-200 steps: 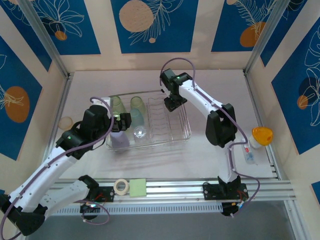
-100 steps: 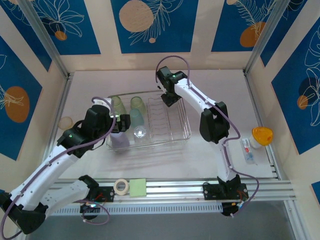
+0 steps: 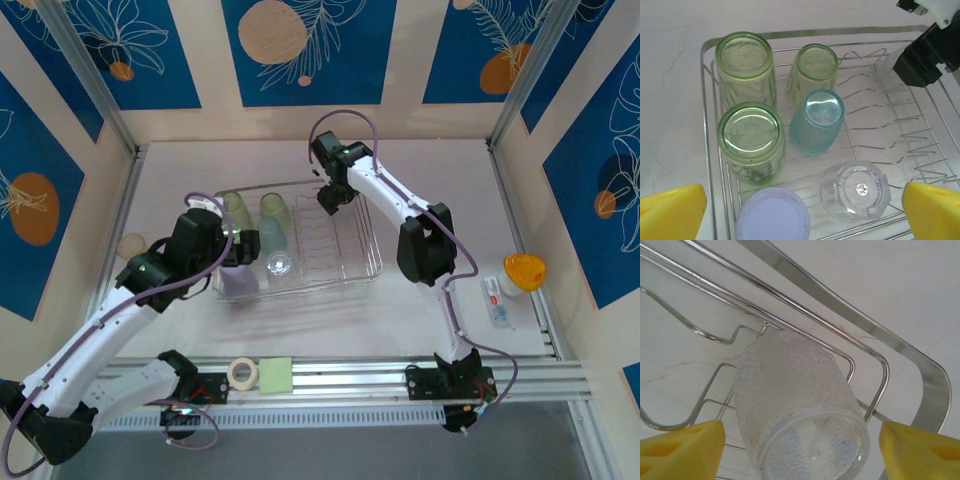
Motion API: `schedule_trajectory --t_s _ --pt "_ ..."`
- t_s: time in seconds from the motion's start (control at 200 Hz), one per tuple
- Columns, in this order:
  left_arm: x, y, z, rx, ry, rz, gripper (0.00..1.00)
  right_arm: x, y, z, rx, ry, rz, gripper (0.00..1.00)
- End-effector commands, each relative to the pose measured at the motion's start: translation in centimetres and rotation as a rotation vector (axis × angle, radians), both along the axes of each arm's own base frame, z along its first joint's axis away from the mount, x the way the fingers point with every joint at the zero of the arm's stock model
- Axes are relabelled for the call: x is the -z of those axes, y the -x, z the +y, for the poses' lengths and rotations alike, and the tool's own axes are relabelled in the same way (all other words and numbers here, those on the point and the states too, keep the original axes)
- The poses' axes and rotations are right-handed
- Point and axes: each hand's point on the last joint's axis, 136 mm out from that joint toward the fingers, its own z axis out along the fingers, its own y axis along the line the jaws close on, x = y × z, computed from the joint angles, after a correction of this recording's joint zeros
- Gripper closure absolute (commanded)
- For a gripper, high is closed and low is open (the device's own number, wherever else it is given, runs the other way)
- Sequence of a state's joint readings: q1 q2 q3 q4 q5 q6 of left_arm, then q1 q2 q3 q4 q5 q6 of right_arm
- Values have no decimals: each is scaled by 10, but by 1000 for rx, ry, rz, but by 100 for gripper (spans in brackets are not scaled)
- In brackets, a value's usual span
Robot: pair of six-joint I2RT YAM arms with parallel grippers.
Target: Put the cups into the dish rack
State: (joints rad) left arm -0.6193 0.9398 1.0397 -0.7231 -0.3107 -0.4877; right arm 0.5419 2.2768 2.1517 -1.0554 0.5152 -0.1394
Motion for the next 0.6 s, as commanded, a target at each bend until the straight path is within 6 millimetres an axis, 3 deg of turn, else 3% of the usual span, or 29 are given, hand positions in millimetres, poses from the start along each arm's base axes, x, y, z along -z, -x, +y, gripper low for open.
schedule_trajectory --t_s 0.0,0.28,0.425,0.525,0.595 --pt "-8 0 10 -56 -11 -1 0 -14 3 9 -4 -87 4 15" --pt "3 4 42 -213 -78 90 0 -53 23 3 51 -182 4 10" --pt "11 -2 50 -253 -30 124 0 -81 46 -4 51 -254 -22 11" --pt "20 -5 73 -347 -20 175 0 -97 66 -11 68 -347 -40 11" --pt "28 -5 98 -431 -5 220 0 -107 81 -28 151 -427 -30 12"
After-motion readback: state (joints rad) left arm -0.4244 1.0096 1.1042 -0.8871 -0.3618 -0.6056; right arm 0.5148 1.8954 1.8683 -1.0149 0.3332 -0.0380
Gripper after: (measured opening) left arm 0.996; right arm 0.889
